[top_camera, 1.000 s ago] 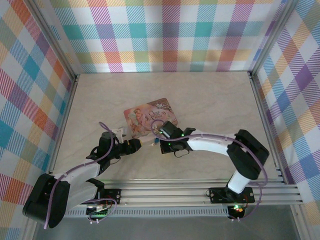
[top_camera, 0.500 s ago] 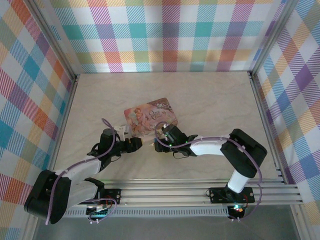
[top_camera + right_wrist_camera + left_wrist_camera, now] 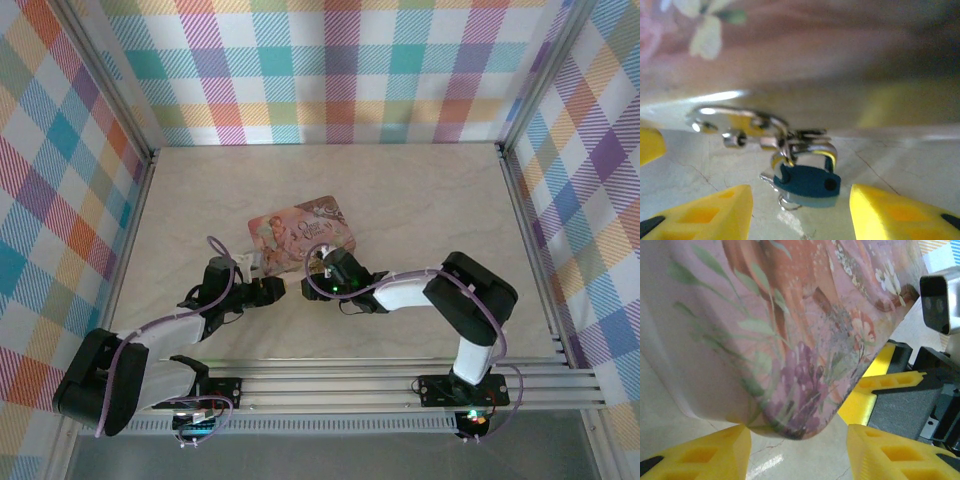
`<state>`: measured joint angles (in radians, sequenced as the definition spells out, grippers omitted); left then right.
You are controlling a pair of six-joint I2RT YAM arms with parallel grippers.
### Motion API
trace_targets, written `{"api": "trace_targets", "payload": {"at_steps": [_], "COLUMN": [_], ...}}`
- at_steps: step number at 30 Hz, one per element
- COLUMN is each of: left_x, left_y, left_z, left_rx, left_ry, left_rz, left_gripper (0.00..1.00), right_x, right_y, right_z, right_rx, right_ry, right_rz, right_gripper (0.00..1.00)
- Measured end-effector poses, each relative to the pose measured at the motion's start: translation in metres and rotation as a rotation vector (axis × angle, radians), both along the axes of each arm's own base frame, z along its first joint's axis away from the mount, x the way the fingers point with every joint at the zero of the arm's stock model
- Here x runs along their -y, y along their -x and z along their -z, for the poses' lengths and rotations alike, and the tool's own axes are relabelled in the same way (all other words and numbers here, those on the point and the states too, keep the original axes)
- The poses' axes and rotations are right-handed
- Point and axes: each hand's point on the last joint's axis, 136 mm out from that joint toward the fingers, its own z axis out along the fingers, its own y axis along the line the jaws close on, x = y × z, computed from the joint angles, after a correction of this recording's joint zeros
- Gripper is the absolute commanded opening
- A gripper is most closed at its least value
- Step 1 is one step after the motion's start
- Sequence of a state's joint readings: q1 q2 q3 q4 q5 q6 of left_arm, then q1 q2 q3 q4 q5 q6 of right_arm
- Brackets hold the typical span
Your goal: Unlock the padlock with the key
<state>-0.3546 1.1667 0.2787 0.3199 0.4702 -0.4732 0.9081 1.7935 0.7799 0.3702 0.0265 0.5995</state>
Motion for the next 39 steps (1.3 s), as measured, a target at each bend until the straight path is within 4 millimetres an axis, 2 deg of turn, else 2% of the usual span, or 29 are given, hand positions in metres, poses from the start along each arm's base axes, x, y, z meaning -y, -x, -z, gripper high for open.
{"api": "trace_targets", "payload": {"at_steps": [7,16,21,27,31,35,39], "left_x": [0.001,-0.001,-0.002,-0.003,-0.003,-0.007,-0.007], "left_y": [0.002,0.007,0.009,0.006,-0.002,-0.014,-0.022], "left_z": [0.001,-0.003,-0.012,-0.015,-0.014,0.0,0.003], "left_rx": [-0.006,0.003,0.026,0.038,0.027,-0.033,-0.045], "left_ry": [0.002,-0.01,-0.006,0.002,0.016,-0.021,-0.035], "left_rz": [0.012,0.023,0.024,0.005,-0.034,-0.073,-0.085], "left_gripper": [0.52,0.53,0.53,0.52,0.51,0.5,0.5], "right_x": [-0.004,0.004,0.012,0.02,0.015,0.015,0.023], "right_y": [-0.006,-0.002,0.002,0.008,0.013,0.016,0.024], "right_z": [-0.001,-0.009,-0.025,-0.025,-0.031,-0.016,-0.008], "right_rx": [0.029,0.042,0.054,-0.008,-0.044,-0.111,-0.127], "right_ry": [-0.006,0.024,0.036,0.159,0.236,0.362,0.446], "right_rz": [-0.013,-0.024,-0.027,-0.078,-0.189,-0.333,-0.44], "right_gripper": [0.19,0.0,0.0,0.0,0.0,0.0,0.0]}}
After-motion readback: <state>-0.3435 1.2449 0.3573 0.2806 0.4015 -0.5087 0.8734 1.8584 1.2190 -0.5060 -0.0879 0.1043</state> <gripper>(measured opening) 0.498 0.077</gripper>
